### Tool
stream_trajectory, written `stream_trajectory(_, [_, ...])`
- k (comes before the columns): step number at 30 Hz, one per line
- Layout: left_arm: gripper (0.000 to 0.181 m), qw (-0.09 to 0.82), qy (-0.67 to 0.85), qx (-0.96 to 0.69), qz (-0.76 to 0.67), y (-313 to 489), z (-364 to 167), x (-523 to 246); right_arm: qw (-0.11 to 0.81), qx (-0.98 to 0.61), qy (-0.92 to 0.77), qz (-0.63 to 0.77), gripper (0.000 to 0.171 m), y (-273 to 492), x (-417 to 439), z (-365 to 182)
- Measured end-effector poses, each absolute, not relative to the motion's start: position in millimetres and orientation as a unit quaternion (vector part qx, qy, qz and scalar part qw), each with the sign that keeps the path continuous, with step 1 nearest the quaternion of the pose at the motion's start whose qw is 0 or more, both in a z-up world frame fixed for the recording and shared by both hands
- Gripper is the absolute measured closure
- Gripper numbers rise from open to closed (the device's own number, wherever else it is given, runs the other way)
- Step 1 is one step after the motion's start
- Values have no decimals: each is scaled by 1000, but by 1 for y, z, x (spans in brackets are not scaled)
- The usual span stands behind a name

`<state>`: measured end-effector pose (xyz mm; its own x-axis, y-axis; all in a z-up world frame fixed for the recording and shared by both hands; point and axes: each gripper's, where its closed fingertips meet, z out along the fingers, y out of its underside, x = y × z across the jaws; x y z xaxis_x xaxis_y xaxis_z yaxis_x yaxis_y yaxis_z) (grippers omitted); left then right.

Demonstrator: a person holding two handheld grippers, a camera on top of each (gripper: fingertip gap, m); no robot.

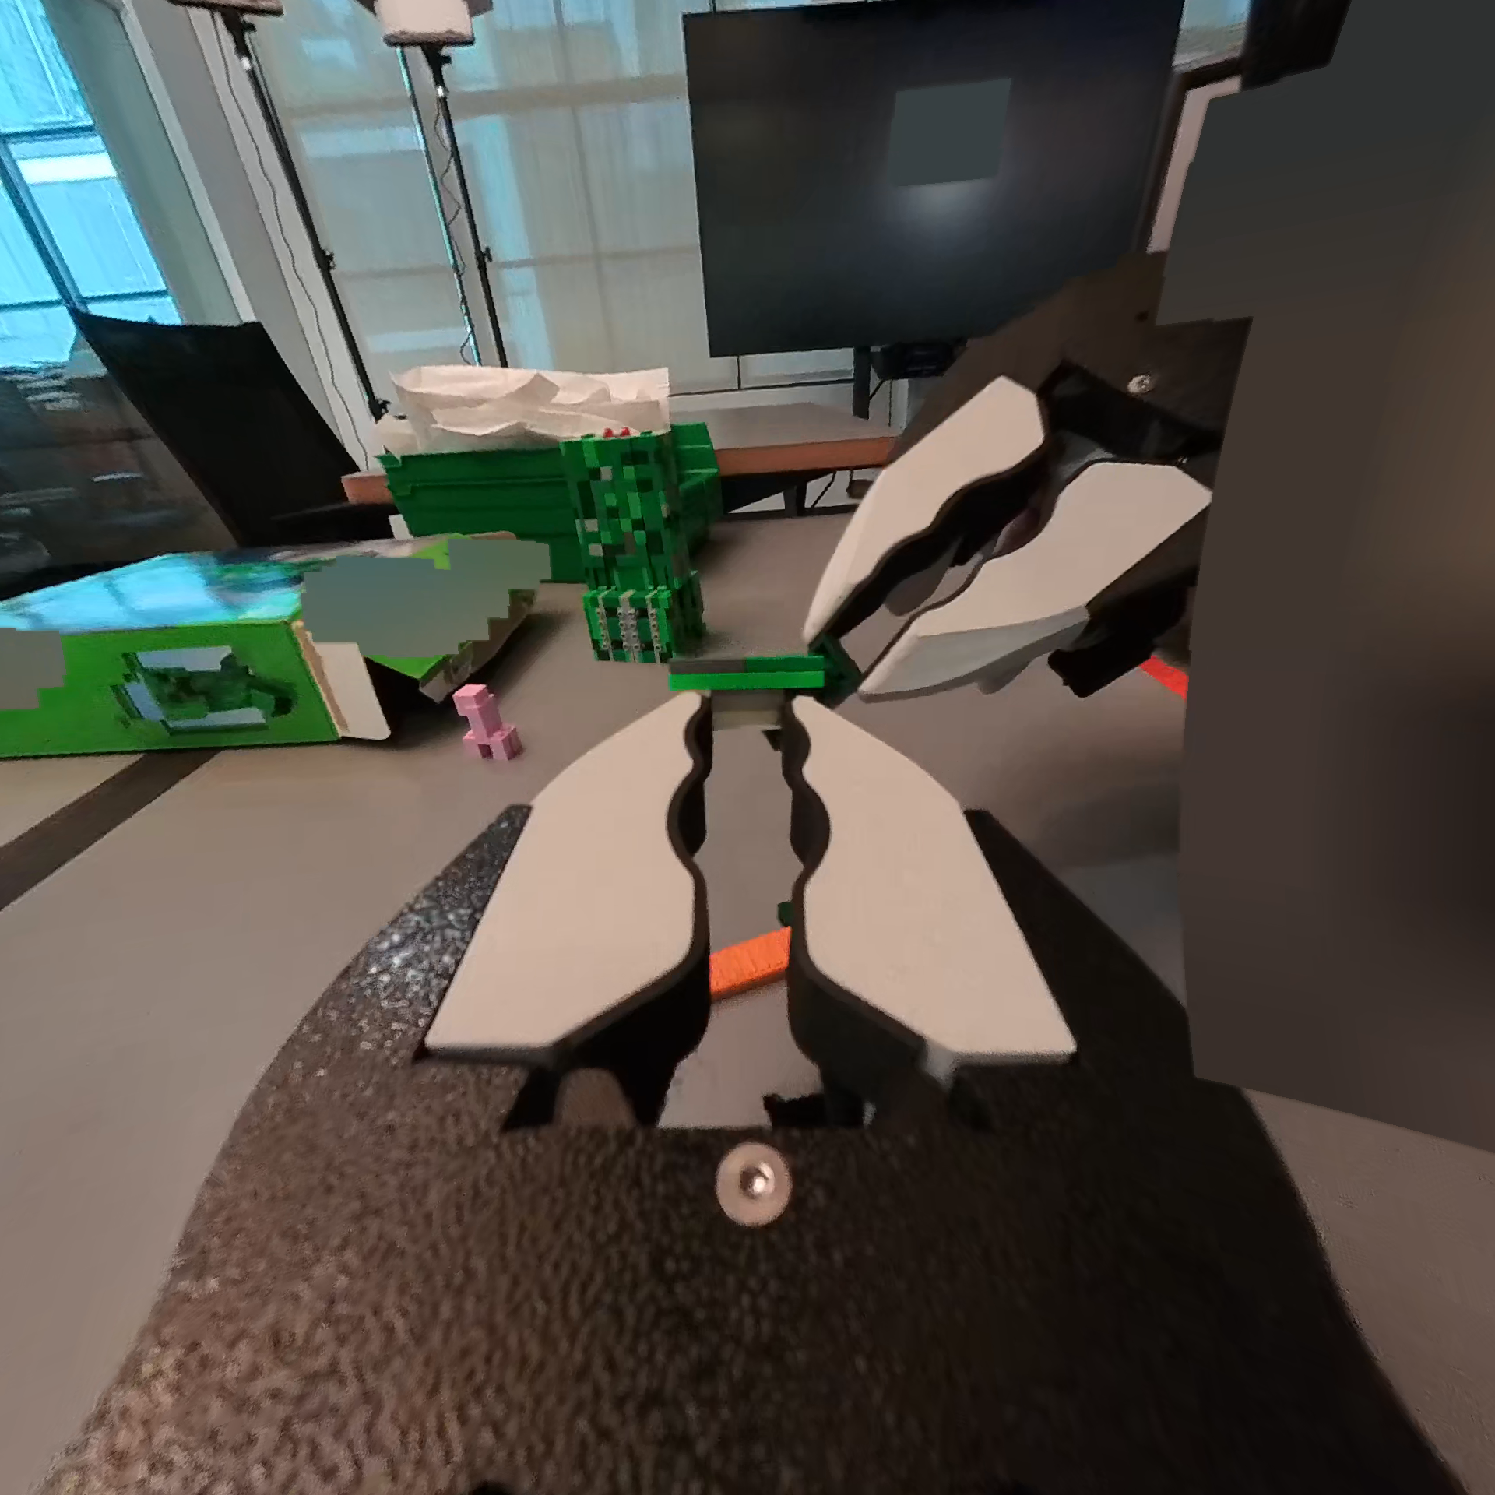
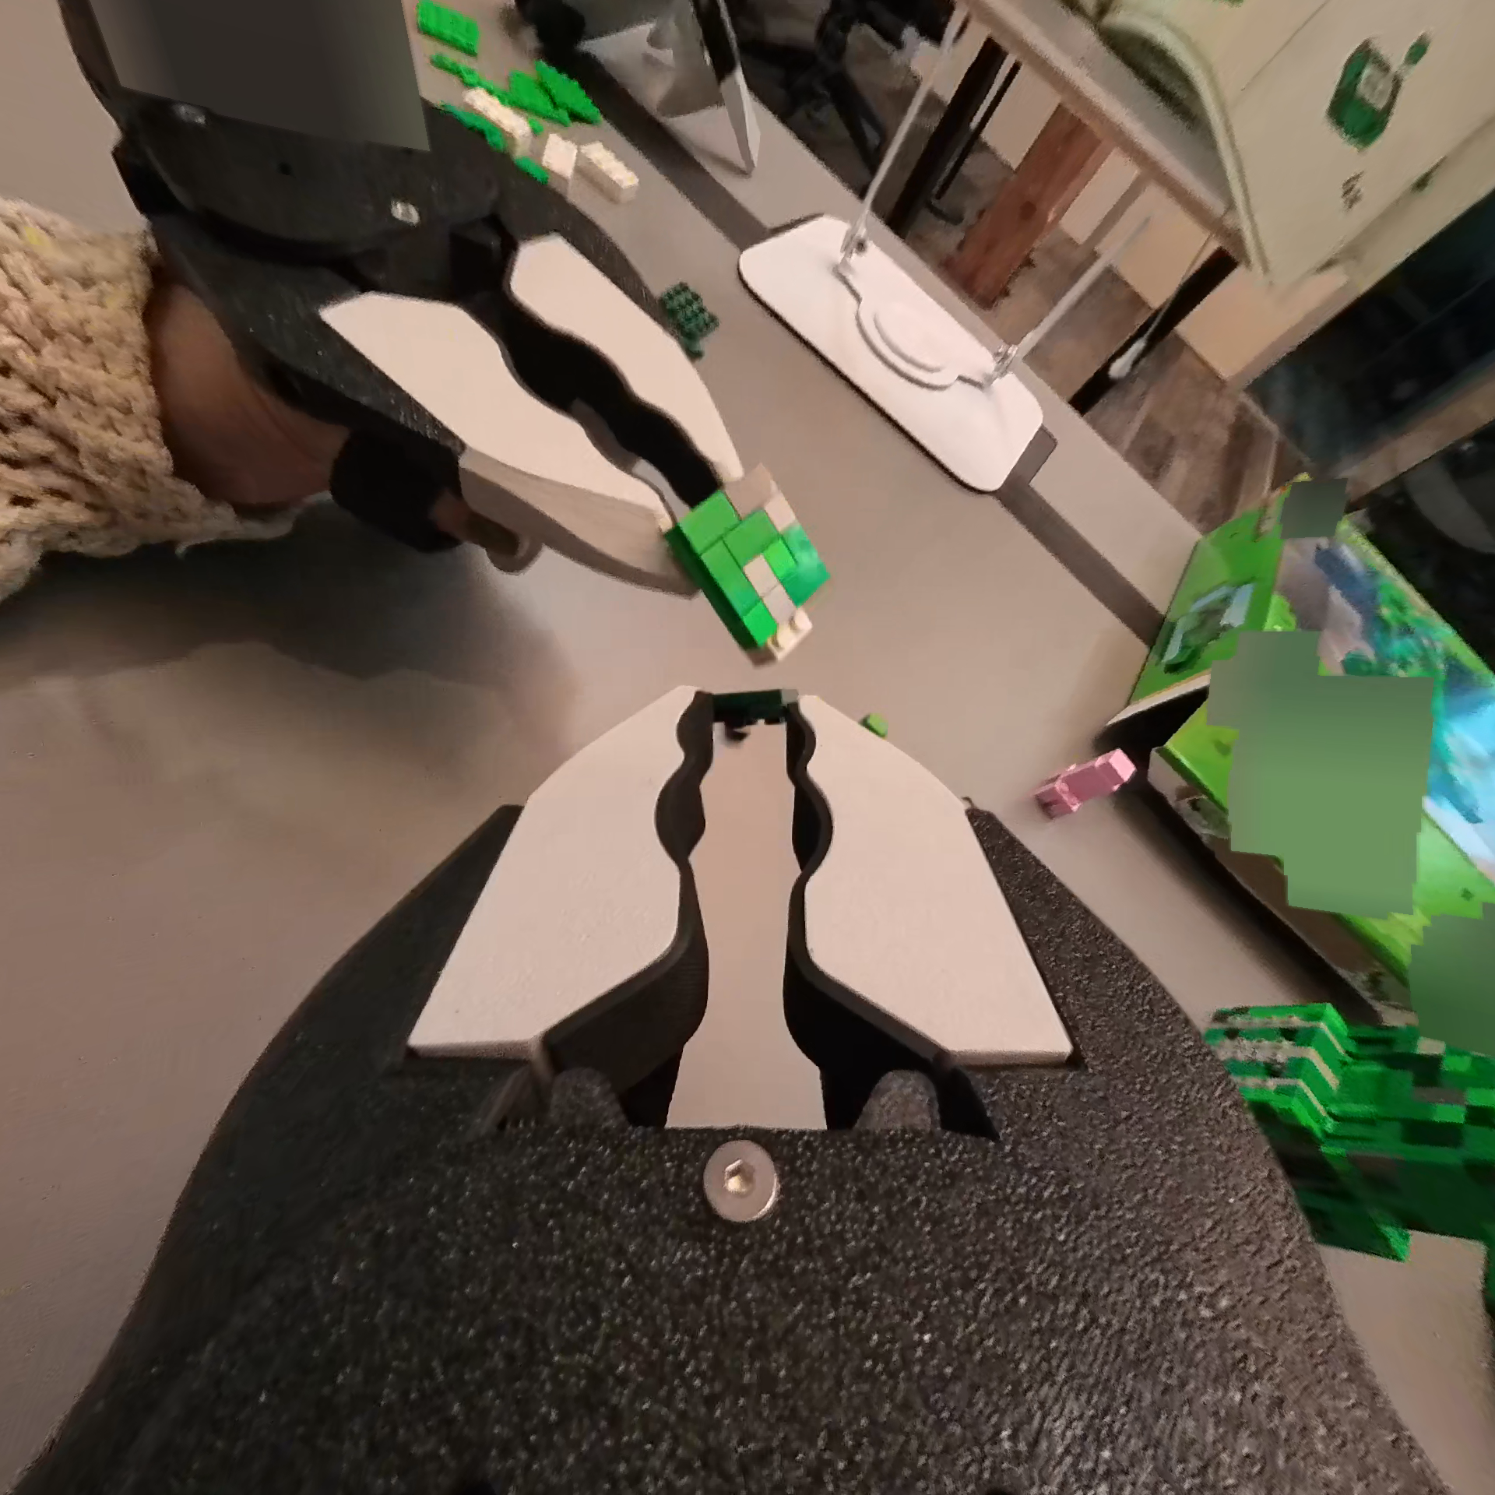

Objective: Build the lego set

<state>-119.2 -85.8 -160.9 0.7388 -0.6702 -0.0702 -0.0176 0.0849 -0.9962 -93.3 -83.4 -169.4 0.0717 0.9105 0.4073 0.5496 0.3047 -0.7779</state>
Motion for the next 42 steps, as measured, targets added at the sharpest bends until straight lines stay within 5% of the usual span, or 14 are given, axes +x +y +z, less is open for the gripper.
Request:
stream_trajectory(3, [166,689,252,-640,-231,-83,-161,-128,393,-568,-704,163,154,-71,-76,-189])
stream_trajectory(10, [166,720,158,-645,-202,-75,-155,-164,46,-605,-795,12,155,-33,-4,-234])
stream_trajectory(15, [166,738,130,-629,-208,-77,-148,-174,-65,-573,-815,-49,155,-31,4,-248])
stream_trajectory(19, [166,739,138,-625,-209,-78,-147,-171,-58,-572,-817,-33,154,-34,-14,-257])
stream_trajectory(22, [166,742,144,-617,-218,-79,-145,-169,-40,-572,-820,0,132,-36,-19,-254])
stream_trajectory(29, [166,758,156,-585,-244,-86,-134,-164,104,-645,-741,157,134,-17,-14,-243])
stream_trajectory(42, [166,759,142,-564,-291,-88,-131,-162,251,-704,-645,163,170,-44,-3,-252])
